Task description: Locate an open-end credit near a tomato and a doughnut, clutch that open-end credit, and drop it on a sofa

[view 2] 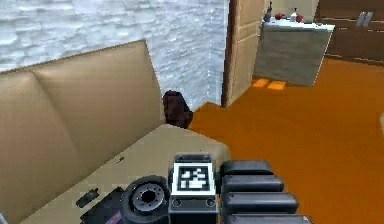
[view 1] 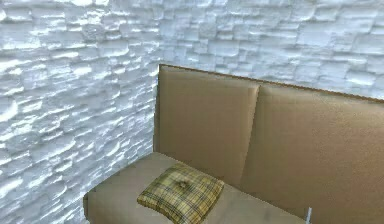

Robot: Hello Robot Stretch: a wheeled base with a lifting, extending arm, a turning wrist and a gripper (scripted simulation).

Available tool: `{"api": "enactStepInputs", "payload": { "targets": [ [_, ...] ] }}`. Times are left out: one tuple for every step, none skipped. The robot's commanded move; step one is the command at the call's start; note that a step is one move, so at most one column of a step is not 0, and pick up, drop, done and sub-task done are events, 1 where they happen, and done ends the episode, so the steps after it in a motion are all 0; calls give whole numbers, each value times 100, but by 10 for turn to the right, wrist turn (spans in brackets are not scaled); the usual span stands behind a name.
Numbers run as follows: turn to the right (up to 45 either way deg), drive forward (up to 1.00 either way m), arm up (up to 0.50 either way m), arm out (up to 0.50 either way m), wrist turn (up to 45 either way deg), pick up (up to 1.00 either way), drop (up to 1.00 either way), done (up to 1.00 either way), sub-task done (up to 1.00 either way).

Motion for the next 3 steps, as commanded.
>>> {"api": "enactStepInputs", "payload": {
  "targets": [
    [-60,0,0,0,0,0,0,0,0],
    [450,0,0,0,0,0,0,0,0],
    [330,0,0,0,0,0,0,0,0]
  ]
}}
